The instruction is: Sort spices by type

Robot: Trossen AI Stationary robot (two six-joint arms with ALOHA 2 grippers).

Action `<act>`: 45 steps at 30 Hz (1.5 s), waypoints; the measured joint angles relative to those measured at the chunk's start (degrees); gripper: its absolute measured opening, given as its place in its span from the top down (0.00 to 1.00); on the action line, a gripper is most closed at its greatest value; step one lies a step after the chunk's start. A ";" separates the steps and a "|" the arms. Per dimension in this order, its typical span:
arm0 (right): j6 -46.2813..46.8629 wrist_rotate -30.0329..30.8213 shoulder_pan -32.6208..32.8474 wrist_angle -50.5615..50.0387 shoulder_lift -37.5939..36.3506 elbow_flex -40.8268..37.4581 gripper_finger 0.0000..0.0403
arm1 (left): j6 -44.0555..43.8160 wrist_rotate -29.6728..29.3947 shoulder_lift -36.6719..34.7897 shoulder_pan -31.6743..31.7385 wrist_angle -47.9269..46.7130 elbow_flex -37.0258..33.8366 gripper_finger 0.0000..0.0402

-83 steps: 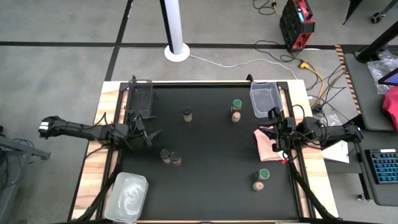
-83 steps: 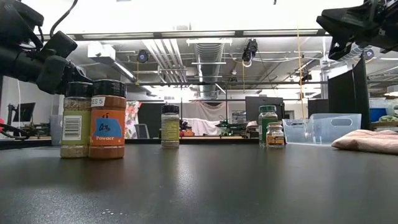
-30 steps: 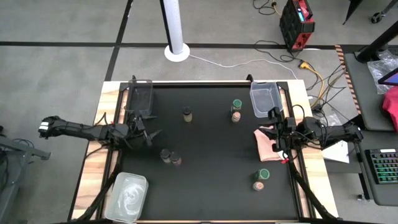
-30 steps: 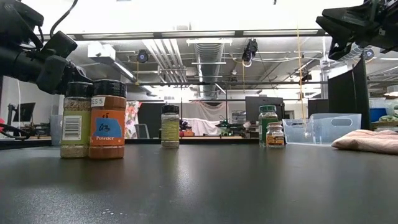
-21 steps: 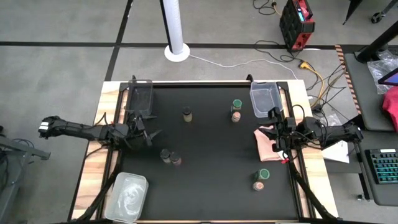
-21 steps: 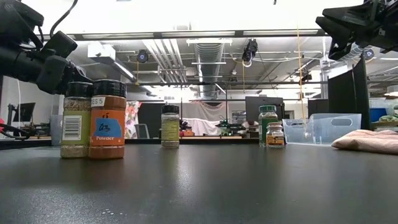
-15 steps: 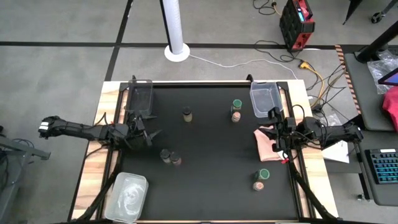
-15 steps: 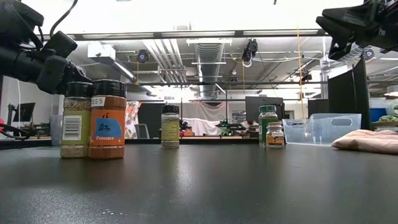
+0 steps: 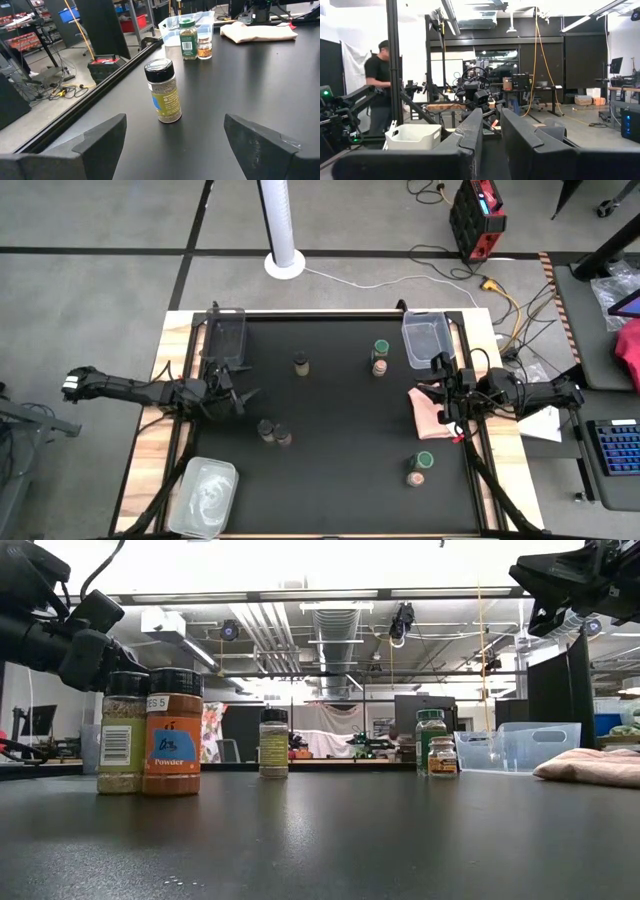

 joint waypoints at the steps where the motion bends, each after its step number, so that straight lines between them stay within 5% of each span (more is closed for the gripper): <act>1: 0.00 0.01 0.00 0.00 0.01 -0.01 0.84 | -0.02 0.02 0.00 0.00 0.00 0.00 0.20; 19: 0.00 0.02 -0.01 0.00 0.01 -0.01 0.76 | -0.02 0.00 0.00 -0.01 -0.02 0.00 0.20; 45: 0.00 0.00 -0.02 0.00 0.01 0.00 0.83 | 0.00 0.00 0.00 0.00 -0.01 0.00 0.20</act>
